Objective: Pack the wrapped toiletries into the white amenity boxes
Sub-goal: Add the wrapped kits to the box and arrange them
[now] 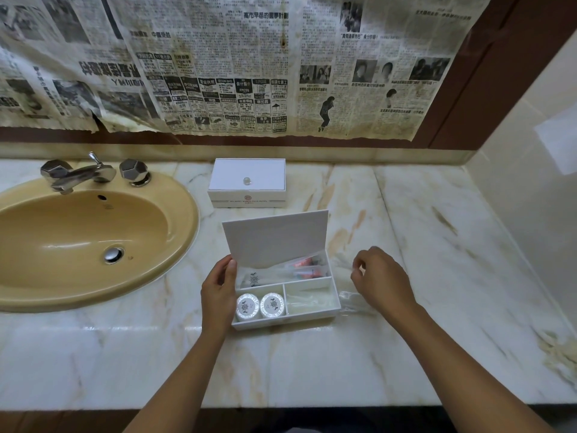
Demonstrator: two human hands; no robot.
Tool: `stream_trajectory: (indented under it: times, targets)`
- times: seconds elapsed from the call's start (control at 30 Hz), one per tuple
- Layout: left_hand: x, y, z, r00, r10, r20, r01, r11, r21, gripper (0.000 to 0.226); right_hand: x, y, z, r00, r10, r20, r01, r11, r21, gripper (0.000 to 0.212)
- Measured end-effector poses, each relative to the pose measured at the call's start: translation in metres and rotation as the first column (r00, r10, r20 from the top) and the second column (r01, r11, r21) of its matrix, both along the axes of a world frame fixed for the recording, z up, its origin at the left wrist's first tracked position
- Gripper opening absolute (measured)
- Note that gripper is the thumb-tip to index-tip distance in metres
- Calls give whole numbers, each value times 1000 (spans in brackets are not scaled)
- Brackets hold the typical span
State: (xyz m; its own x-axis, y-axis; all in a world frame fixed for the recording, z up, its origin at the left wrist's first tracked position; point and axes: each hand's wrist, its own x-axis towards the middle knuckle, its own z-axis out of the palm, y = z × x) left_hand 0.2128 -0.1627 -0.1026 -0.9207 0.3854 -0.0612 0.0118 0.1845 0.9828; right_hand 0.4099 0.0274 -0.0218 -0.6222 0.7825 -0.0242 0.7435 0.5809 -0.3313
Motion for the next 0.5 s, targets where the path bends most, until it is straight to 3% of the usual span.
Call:
stream_trajectory:
  times: [0.1,0.23,0.5]
  targets:
    - [0,0,1,1000,8,7,-8,1000,4,30,-9,-11,15,994,66,-85,-64,998,16,10]
    - [2,1,3,1000,11,15,-11,1000,12,27,-22,-32,33,973,225,-56,-227,974,-28,20]
    - [3,1,5,999,17,38,-18,1000,19,22,-43,-59,17,847,418,328,-385,908,-162,29]
